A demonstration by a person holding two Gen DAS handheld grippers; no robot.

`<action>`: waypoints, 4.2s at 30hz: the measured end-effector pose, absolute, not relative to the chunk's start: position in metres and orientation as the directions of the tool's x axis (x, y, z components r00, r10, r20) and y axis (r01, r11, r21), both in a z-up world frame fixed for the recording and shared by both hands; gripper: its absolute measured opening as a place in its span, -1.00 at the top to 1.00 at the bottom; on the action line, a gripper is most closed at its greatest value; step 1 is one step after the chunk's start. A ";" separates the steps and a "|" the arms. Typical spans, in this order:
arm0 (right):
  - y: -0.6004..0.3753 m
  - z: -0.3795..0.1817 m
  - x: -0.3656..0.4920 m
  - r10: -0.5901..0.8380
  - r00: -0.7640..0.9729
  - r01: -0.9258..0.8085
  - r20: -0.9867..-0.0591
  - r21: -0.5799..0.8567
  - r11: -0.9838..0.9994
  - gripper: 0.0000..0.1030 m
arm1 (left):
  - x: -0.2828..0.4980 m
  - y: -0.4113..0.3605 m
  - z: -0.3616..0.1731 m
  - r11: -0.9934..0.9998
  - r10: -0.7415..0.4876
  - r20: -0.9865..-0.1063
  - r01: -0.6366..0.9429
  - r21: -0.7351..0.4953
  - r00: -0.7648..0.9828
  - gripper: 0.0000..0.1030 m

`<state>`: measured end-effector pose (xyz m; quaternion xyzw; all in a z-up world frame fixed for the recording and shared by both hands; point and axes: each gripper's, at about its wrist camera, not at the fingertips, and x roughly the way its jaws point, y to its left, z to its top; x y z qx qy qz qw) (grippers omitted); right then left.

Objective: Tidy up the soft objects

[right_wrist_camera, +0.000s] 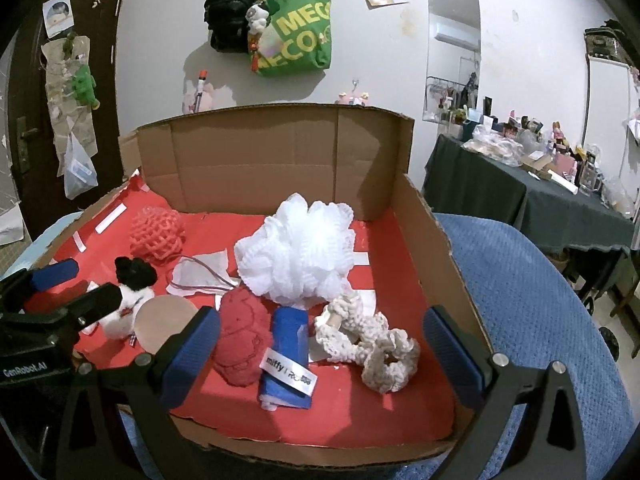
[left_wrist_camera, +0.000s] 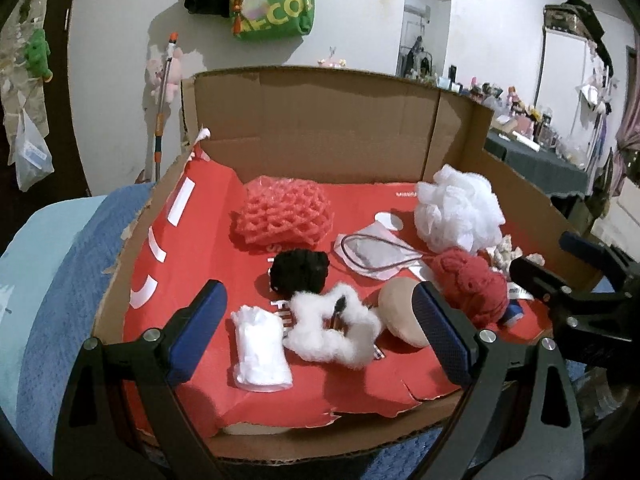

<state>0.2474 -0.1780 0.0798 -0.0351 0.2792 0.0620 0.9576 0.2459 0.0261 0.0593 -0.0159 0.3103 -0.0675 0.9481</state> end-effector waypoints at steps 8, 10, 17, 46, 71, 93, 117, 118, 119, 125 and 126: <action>-0.177 0.077 0.249 0.097 0.833 -0.140 -0.545 -0.039 0.989 -1.00 | 0.252 0.026 0.055 0.991 -0.133 -0.615 0.113 -0.071 0.777 -0.84; -0.177 0.077 0.249 0.098 0.833 -0.141 -0.544 -0.038 0.989 -1.00 | 0.252 0.026 0.055 0.991 -0.132 -0.615 0.112 -0.072 0.778 -0.84; -0.177 0.077 0.249 0.096 0.833 -0.140 -0.544 -0.040 0.989 -1.00 | 0.252 0.026 0.055 0.991 -0.133 -0.615 0.113 -0.072 0.777 -0.84; -0.176 0.077 0.250 0.095 0.833 -0.140 -0.545 -0.041 0.989 -1.00 | 0.252 0.026 0.054 0.991 -0.134 -0.619 0.113 -0.073 0.774 -0.84; -0.176 0.077 0.250 0.094 0.833 -0.139 -0.545 -0.042 0.989 -1.00 | 0.252 0.025 0.053 0.991 -0.135 -0.622 0.114 -0.073 0.771 -0.84; -0.175 0.077 0.250 0.093 0.833 -0.139 -0.545 -0.043 0.989 -1.00 | 0.253 0.026 0.053 0.991 -0.134 -0.624 0.114 -0.073 0.770 -0.84; -0.196 0.127 0.191 0.075 0.882 -0.104 -0.465 -0.037 0.994 -1.00 | 0.192 0.012 0.101 0.992 -0.006 -0.501 0.069 0.108 0.865 -0.84; -0.197 0.132 0.181 0.072 0.886 -0.105 -0.458 -0.047 0.993 -1.00 | 0.182 0.013 0.107 0.993 -0.013 -0.494 0.070 0.098 0.869 -0.84; -0.197 0.135 0.172 0.074 0.887 -0.109 -0.456 -0.051 0.993 -1.00 | 0.173 0.015 0.111 0.994 -0.017 -0.489 0.067 0.085 0.872 -0.84; -0.194 0.136 0.115 0.122 0.866 -0.159 -0.484 -0.036 0.987 -1.00 | 0.120 0.017 0.125 0.994 -0.096 -0.512 0.107 -0.007 0.854 -1.00; -0.193 0.132 0.104 0.132 0.857 -0.170 -0.498 -0.032 0.985 -1.00 | 0.113 0.016 0.124 0.994 -0.099 -0.522 0.108 -0.012 0.847 -1.00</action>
